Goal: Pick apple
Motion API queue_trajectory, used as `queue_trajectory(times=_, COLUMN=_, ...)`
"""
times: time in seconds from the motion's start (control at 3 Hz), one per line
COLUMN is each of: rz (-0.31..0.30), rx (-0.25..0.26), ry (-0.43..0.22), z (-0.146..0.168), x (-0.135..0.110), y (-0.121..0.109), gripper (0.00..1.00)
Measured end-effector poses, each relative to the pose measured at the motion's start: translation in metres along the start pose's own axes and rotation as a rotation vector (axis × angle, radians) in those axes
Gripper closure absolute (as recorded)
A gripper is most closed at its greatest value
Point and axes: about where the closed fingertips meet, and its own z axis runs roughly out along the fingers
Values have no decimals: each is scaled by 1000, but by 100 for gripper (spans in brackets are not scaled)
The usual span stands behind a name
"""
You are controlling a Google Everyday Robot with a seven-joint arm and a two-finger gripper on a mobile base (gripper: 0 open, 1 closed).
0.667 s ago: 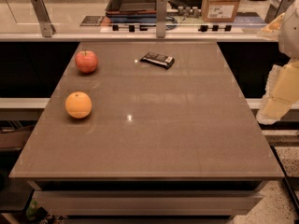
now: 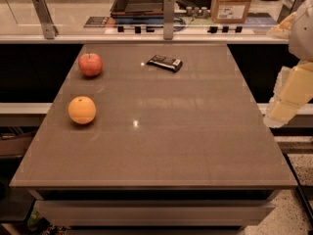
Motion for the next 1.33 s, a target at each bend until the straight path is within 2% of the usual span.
queue_trajectory(times=0.33, rz=15, rx=40, ry=-58, z=12, x=-17, y=-10, gripper=0)
queue_trajectory(times=0.67, rz=46, rx=82, ry=-155, z=31, x=-44, y=-25, gripper=0)
queue_trajectory(times=1.33, rz=144, rx=127, ry=-382, z=70, x=-103, y=-62, gripper=0)
